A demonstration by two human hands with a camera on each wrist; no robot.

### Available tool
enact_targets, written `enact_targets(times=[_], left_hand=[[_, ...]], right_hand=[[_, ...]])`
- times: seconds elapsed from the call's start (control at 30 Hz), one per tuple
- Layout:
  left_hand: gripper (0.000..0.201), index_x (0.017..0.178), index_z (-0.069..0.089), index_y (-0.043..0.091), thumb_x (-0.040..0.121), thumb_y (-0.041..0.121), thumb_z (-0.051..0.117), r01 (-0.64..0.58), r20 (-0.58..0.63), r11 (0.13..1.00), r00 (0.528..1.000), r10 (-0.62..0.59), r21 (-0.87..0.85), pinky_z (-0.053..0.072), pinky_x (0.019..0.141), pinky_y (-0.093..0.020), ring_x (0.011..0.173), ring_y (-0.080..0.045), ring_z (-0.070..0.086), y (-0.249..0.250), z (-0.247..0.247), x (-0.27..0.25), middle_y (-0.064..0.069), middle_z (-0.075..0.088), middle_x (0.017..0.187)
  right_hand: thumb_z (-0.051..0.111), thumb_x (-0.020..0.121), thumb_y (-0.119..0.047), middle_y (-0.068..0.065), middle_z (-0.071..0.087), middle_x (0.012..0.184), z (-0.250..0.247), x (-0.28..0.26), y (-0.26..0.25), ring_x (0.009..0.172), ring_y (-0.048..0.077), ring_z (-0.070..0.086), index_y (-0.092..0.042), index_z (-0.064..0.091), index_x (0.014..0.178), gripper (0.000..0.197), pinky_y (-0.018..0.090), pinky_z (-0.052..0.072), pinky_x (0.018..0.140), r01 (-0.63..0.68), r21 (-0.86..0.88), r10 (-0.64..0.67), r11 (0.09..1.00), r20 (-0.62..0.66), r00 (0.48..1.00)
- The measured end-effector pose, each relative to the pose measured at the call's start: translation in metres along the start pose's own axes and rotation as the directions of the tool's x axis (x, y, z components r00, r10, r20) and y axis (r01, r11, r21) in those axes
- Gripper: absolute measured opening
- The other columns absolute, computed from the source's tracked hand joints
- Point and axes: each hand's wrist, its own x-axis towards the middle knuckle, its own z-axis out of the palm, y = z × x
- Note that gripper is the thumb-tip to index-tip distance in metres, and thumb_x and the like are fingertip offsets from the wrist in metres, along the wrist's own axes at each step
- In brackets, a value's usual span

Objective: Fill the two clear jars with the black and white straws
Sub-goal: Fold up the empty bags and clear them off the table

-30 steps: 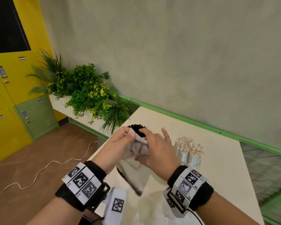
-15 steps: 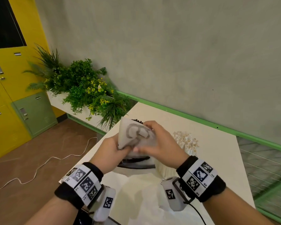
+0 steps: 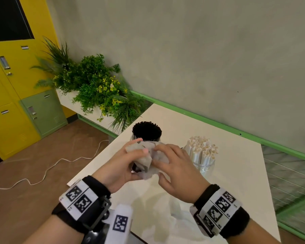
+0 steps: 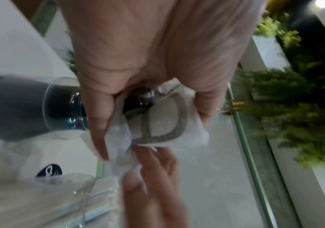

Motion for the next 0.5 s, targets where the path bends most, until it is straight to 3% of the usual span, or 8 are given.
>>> enact_targets(times=[0.07, 0.1, 0.17, 0.23, 0.33, 0.4, 0.47, 0.5], left_hand=[[0.059, 0.120, 0.047, 0.022, 0.063, 0.010, 0.058, -0.104, -0.138, 0.990, 0.983, 0.117, 0.099, 0.053, 0.073, -0.043, 0.089, -0.025, 0.061, -0.007, 0.003, 0.003, -0.012, 0.062, 0.109], [0.056, 0.115, 0.047, 0.021, 0.061, 0.006, 0.055, -0.144, -0.161, 0.981, 0.973, 0.164, 0.130, 0.053, 0.071, -0.040, 0.084, -0.022, 0.062, -0.010, 0.002, 0.005, -0.011, 0.062, 0.105], [0.051, 0.109, 0.048, 0.018, 0.061, 0.002, 0.054, -0.176, -0.145, 0.968, 0.969, 0.202, 0.179, 0.055, 0.066, -0.035, 0.079, -0.019, 0.065, -0.013, -0.001, 0.005, -0.012, 0.064, 0.101], [0.045, 0.107, 0.054, 0.014, 0.064, -0.001, 0.056, -0.153, -0.094, 0.974, 0.981, 0.171, 0.167, 0.057, 0.066, -0.031, 0.079, -0.020, 0.066, -0.012, -0.005, 0.004, -0.013, 0.067, 0.097], [0.028, 0.106, 0.066, 0.006, 0.079, 0.004, 0.059, -0.050, 0.015, 0.999, 0.999, 0.049, 0.019, 0.056, 0.067, -0.028, 0.065, -0.018, 0.059, -0.003, -0.014, 0.002, -0.016, 0.069, 0.099], [0.026, 0.103, 0.067, 0.002, 0.079, 0.010, 0.065, -0.025, 0.065, 0.999, 0.998, 0.023, 0.033, 0.057, 0.069, -0.029, 0.063, -0.017, 0.058, 0.004, -0.026, 0.001, -0.015, 0.069, 0.095], [0.024, 0.104, 0.066, 0.002, 0.082, 0.010, 0.069, -0.055, 0.023, 0.990, 0.998, 0.052, 0.130, 0.057, 0.068, -0.028, 0.073, -0.019, 0.066, 0.011, -0.041, 0.005, -0.016, 0.070, 0.097], [0.024, 0.105, 0.064, 0.004, 0.083, 0.011, 0.068, -0.089, -0.027, 0.974, 0.995, 0.097, 0.208, 0.057, 0.069, -0.029, 0.079, -0.019, 0.067, 0.015, -0.050, 0.008, -0.017, 0.068, 0.102]], right_hand=[[0.048, 0.088, -0.040, -0.005, 0.039, 0.138, -0.003, 0.003, -0.005, 0.127, 0.015, 0.039, -0.025, 0.057, 0.123, 0.039, 0.031, 0.035, 0.102, -0.116, 0.277, 0.122, 0.954, -0.004, 0.993], [0.047, 0.089, -0.046, -0.009, 0.037, 0.139, -0.004, 0.007, -0.007, 0.129, 0.008, 0.037, -0.025, 0.051, 0.129, 0.045, 0.028, 0.035, 0.105, -0.191, 0.438, 0.211, 0.878, 0.003, 0.978], [0.053, 0.088, -0.054, -0.015, 0.033, 0.140, -0.003, 0.016, -0.012, 0.130, -0.004, 0.032, -0.028, 0.034, 0.141, 0.062, 0.020, 0.033, 0.106, -0.300, 0.646, 0.327, 0.702, 0.082, 0.942], [0.063, 0.082, -0.055, -0.013, 0.032, 0.142, 0.008, 0.023, -0.018, 0.130, -0.009, 0.029, -0.029, 0.024, 0.144, 0.078, 0.012, 0.028, 0.105, -0.333, 0.693, 0.329, 0.639, 0.145, 0.933], [0.076, 0.071, -0.055, -0.005, 0.042, 0.142, 0.026, 0.033, -0.027, 0.131, 0.007, 0.042, -0.024, 0.020, 0.148, 0.099, 0.030, 0.038, 0.107, -0.365, 0.800, 0.390, 0.477, 0.180, 0.903], [0.083, 0.072, -0.031, -0.003, 0.060, 0.123, 0.031, 0.040, -0.034, 0.114, 0.010, 0.058, -0.024, 0.042, 0.133, 0.074, 0.030, 0.050, 0.092, -0.335, 0.882, 0.421, 0.331, 0.180, 0.889], [0.080, 0.074, -0.012, -0.005, 0.067, 0.105, 0.035, 0.051, -0.044, 0.096, 0.006, 0.064, -0.027, 0.053, 0.113, 0.050, 0.019, 0.050, 0.076, -0.339, 0.885, 0.469, 0.320, 0.163, 0.868], [0.079, 0.074, -0.012, -0.007, 0.067, 0.100, 0.040, 0.057, -0.047, 0.091, 0.005, 0.063, -0.027, 0.054, 0.108, 0.044, 0.016, 0.049, 0.073, -0.354, 0.869, 0.514, 0.346, 0.141, 0.846]])
